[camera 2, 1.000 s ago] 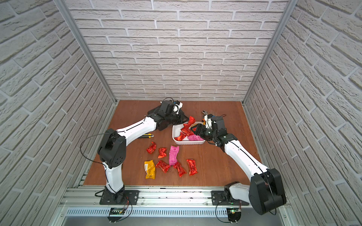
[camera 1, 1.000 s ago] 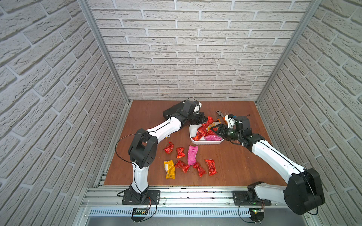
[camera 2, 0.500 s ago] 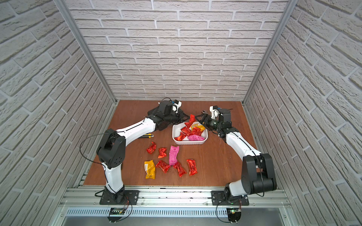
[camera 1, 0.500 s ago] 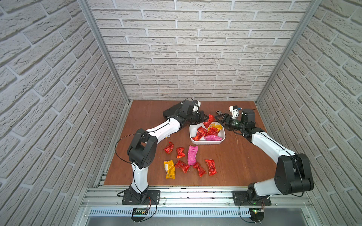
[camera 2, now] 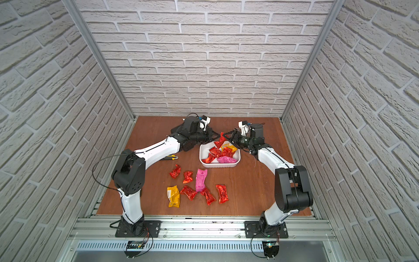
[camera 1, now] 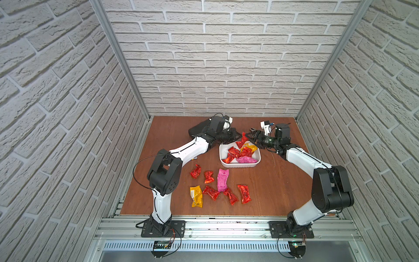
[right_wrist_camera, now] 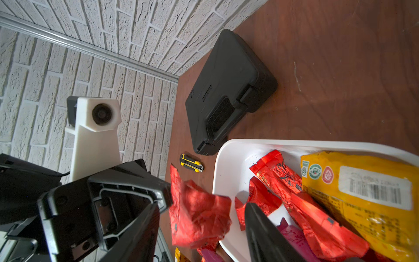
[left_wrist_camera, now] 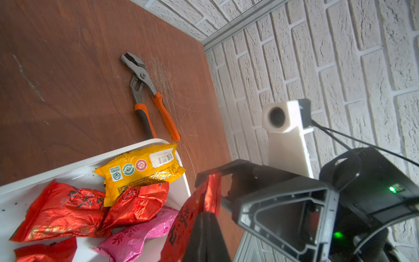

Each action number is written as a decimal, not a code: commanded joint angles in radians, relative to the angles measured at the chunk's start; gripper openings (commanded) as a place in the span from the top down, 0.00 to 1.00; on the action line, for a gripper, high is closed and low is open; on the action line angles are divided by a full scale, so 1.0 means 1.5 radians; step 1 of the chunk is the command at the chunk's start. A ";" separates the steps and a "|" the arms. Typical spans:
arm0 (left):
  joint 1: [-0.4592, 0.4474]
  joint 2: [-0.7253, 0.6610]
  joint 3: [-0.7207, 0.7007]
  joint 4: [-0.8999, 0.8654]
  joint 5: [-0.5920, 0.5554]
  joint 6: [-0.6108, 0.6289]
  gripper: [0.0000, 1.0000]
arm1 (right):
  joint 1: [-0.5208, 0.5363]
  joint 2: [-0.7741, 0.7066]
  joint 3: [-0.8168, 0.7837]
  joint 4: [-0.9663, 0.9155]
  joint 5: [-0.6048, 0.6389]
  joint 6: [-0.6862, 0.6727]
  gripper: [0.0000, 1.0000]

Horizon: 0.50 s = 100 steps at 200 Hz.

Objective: Take the tea bags out of the storage box
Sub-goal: Place the tea bag at the center of the board.

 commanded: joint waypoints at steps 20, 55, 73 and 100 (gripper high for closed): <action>0.000 -0.014 -0.011 0.050 0.008 -0.008 1.00 | 0.005 0.023 0.024 0.052 -0.033 0.005 0.47; -0.001 -0.016 -0.016 0.055 0.005 -0.010 1.00 | 0.009 0.029 0.023 0.085 -0.044 0.029 0.72; -0.001 -0.018 -0.020 0.057 0.001 -0.011 1.00 | 0.009 0.018 0.021 0.092 -0.050 0.036 0.84; -0.001 -0.026 -0.027 0.053 -0.017 -0.010 1.00 | 0.009 -0.016 0.022 0.046 -0.044 0.018 0.97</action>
